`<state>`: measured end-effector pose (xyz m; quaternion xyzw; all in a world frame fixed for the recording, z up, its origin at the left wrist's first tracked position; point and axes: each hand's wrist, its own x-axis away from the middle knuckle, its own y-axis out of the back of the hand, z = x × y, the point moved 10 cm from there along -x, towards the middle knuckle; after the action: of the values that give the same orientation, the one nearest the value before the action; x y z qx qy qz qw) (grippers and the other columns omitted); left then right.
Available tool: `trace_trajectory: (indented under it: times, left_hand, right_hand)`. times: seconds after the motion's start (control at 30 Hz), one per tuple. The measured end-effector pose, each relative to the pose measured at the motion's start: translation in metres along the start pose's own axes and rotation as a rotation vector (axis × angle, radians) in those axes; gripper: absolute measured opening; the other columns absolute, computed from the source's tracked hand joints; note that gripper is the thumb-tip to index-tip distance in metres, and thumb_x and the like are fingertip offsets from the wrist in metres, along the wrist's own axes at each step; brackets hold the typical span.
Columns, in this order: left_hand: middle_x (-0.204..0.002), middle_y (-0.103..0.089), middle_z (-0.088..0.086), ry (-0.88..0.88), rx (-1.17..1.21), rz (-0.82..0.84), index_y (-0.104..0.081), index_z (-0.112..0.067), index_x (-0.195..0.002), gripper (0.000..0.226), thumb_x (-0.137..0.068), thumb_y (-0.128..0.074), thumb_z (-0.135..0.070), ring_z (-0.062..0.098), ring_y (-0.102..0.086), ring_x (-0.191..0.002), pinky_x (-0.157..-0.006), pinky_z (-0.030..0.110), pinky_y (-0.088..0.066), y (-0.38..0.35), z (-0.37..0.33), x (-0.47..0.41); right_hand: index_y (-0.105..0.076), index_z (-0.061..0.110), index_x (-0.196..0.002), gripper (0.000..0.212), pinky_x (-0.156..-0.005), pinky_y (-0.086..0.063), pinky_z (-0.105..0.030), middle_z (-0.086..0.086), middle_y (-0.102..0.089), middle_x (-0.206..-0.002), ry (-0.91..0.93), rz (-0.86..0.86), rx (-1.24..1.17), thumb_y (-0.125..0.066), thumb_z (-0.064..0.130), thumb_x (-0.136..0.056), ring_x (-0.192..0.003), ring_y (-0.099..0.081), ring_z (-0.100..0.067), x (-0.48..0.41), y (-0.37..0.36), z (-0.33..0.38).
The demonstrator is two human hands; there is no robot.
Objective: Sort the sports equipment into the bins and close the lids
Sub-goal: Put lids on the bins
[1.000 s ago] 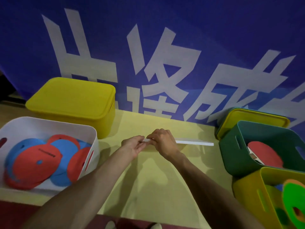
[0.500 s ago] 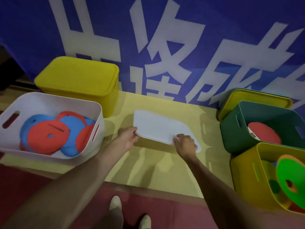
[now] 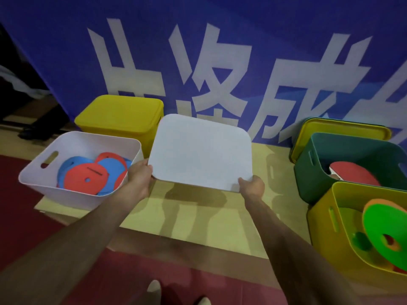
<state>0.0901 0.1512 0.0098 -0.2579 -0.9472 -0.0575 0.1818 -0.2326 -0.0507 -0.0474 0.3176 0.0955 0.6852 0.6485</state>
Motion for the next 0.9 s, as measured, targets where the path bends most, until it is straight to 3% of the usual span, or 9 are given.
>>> trace_trajectory:
  times: [0.1, 0.17, 0.2, 0.27, 0.37, 0.47, 0.53, 0.7, 0.9]
  left_hand:
    - [-0.098, -0.065, 0.007, -0.095, -0.145, -0.114, -0.064, 0.003, -0.112, 0.032, -0.088, -0.044, 0.006, 0.02, -0.061, -0.087, -0.083, 0.034, -0.051, 0.045, -0.019, -0.007]
    - [-0.081, -0.067, 0.011, -0.145, -0.256, -0.16, -0.066, 0.005, -0.101, 0.02, -0.09, -0.051, -0.002, 0.016, -0.061, -0.071, -0.071, 0.029, -0.053, 0.074, -0.03, -0.012]
    - [-0.081, -0.067, 0.014, -0.158, -0.298, -0.19, -0.067, 0.002, -0.097, 0.017, -0.09, -0.054, -0.005, 0.016, -0.062, -0.068, -0.07, 0.028, -0.054, 0.089, -0.035, -0.014]
    - [-0.102, -0.068, 0.02, -0.175, -0.335, -0.251, -0.067, 0.0, -0.104, 0.02, -0.091, -0.054, -0.008, 0.026, -0.065, -0.086, -0.083, 0.038, -0.054, 0.117, -0.045, -0.013]
    - [-0.116, -0.063, 0.013, -0.168, -0.429, -0.295, -0.062, -0.001, -0.118, 0.028, -0.094, -0.05, -0.011, 0.034, -0.057, -0.108, -0.083, 0.033, -0.044, 0.149, -0.057, -0.009]
    - [-0.111, -0.063, 0.016, -0.172, -0.486, -0.299, -0.063, 0.002, -0.111, 0.027, -0.096, -0.047, -0.014, 0.029, -0.053, -0.093, -0.074, 0.031, -0.036, 0.183, -0.059, -0.019]
    - [-0.106, -0.064, 0.017, -0.181, -0.515, -0.299, -0.064, 0.0, -0.104, 0.026, -0.095, -0.047, -0.016, 0.026, -0.051, -0.087, -0.072, 0.033, -0.037, 0.207, -0.061, -0.035]
    - [-0.11, -0.063, 0.014, -0.256, -0.502, -0.263, -0.063, 0.002, -0.105, 0.026, -0.095, -0.047, -0.015, 0.031, -0.056, -0.093, -0.076, 0.03, -0.038, 0.265, -0.072, -0.078]
    - [-0.104, -0.065, 0.017, -0.308, -0.486, -0.188, -0.065, 0.0, -0.106, 0.028, -0.094, -0.046, -0.016, 0.034, -0.06, -0.096, -0.076, 0.033, -0.043, 0.335, -0.081, -0.139]
  right_hand:
    - [-0.065, -0.001, -0.106, 0.04, -0.089, -0.052, -0.046, -0.02, -0.067, -0.105, 0.058, 0.038, -0.049, -0.072, 0.025, -0.076, -0.101, -0.061, -0.037, 0.019, -0.014, 0.029]
    - [-0.067, -0.001, -0.106, 0.038, -0.082, -0.052, -0.037, -0.017, -0.069, -0.105, 0.101, 0.085, -0.05, -0.074, 0.024, -0.077, -0.098, -0.063, -0.034, 0.034, -0.029, 0.049]
    - [-0.067, -0.001, -0.107, 0.039, -0.078, -0.05, -0.032, -0.016, -0.069, -0.105, 0.122, 0.108, -0.045, -0.074, 0.023, -0.078, -0.096, -0.064, -0.033, 0.041, -0.038, 0.059]
    - [-0.065, -0.001, -0.11, 0.042, -0.073, -0.047, -0.029, -0.015, -0.069, -0.107, 0.162, 0.128, -0.04, -0.076, 0.023, -0.077, -0.096, -0.064, -0.032, 0.056, -0.056, 0.076]
    - [-0.055, 0.0, -0.12, 0.057, -0.086, -0.051, -0.038, -0.017, -0.059, -0.12, 0.199, 0.12, -0.045, -0.08, 0.022, -0.073, -0.103, -0.06, -0.034, 0.082, -0.082, 0.094]
    - [-0.04, 0.002, -0.135, 0.073, -0.101, -0.043, -0.046, -0.018, -0.044, -0.132, 0.215, 0.137, -0.021, -0.079, 0.02, -0.075, -0.116, -0.052, -0.036, 0.107, -0.106, 0.106]
    - [-0.042, 0.002, -0.135, 0.071, -0.1, -0.044, -0.044, -0.018, -0.043, -0.13, 0.249, 0.145, 0.049, -0.077, 0.023, -0.077, -0.114, -0.052, -0.036, 0.123, -0.124, 0.116]
    - [-0.046, 0.0, -0.133, 0.065, -0.097, -0.044, -0.041, -0.018, -0.046, -0.123, 0.326, 0.111, 0.126, -0.072, 0.029, -0.081, -0.11, -0.053, -0.035, 0.169, -0.173, 0.141]
    - [-0.048, 0.001, -0.131, 0.06, -0.097, -0.047, -0.044, -0.016, -0.044, -0.122, 0.296, 0.064, 0.14, -0.067, 0.033, -0.084, -0.105, -0.055, -0.034, 0.227, -0.238, 0.157]
